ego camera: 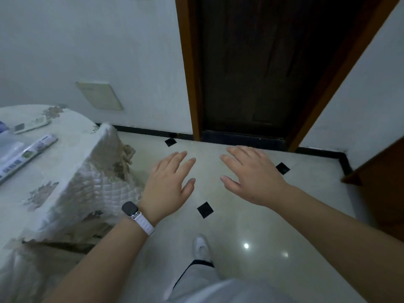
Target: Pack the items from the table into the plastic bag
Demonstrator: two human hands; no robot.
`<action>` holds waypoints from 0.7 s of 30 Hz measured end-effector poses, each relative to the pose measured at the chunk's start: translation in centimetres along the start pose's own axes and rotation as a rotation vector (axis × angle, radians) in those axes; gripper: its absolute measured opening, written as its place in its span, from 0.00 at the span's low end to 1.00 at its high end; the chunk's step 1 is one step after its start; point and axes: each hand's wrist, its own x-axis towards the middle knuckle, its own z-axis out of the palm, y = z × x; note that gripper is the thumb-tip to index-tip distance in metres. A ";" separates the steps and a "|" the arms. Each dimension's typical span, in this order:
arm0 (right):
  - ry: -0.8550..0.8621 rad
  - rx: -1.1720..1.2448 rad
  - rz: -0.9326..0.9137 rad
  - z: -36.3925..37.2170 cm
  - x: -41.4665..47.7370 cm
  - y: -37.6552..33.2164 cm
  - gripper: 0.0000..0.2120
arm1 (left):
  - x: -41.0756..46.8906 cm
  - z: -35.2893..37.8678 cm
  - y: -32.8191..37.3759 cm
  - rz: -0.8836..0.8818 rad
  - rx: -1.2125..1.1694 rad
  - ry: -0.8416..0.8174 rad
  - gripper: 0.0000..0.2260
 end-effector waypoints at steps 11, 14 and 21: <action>0.077 -0.020 -0.157 -1.4 22.9 0.4 0.26 | 13.1 0.2 -15.3 -0.122 -0.007 0.116 0.21; 0.096 -0.010 -0.232 -0.8 27.9 0.4 0.26 | 14.6 0.4 -18.2 -0.164 0.034 0.143 0.20; 0.119 0.090 -0.452 2.8 39.7 1.1 0.25 | 17.7 1.9 -24.4 -0.378 0.118 0.076 0.21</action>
